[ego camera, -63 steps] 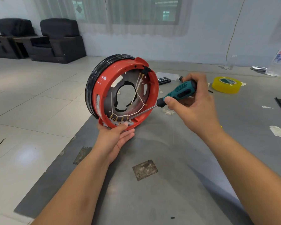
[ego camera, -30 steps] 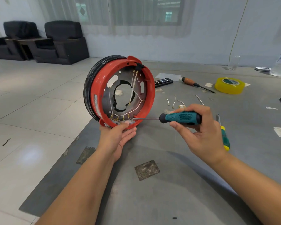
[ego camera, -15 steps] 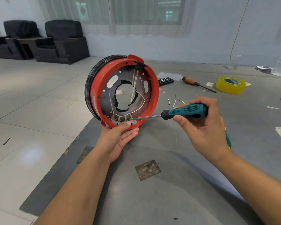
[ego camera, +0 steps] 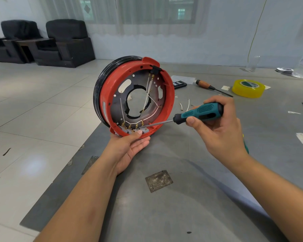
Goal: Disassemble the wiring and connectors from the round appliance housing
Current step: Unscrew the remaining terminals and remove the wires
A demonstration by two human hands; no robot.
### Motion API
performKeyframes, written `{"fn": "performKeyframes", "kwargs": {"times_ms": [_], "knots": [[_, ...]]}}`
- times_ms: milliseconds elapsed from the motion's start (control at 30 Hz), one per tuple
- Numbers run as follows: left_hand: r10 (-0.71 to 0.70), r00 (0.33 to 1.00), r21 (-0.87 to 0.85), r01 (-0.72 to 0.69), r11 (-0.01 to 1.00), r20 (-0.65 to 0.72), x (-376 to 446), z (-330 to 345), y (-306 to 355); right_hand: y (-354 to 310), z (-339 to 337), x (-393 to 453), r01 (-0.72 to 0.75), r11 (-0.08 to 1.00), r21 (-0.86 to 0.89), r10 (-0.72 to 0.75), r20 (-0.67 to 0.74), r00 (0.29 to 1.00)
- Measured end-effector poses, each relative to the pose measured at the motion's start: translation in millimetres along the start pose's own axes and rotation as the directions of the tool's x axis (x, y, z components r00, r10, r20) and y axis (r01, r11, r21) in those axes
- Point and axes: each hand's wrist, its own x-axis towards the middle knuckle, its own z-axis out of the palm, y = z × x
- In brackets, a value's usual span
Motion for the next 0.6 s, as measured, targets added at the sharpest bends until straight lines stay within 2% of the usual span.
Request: {"fn": "performKeyframes", "kwargs": {"times_ms": [300, 600], "knots": [[0.006, 1.000, -0.009, -0.006, 1.000, -0.010, 0.3, 1.5, -0.1, -1.1, -0.2, 9.8, -0.089, 0.993, 0.077, 0.091, -0.020, 0.996], [0.008, 1.000, 0.002, -0.008, 1.000, -0.003, -2.6, 4.3, 0.6, -0.6, -0.7, 10.0, -0.105, 0.993, 0.050, 0.104, 0.013, 0.994]]}}
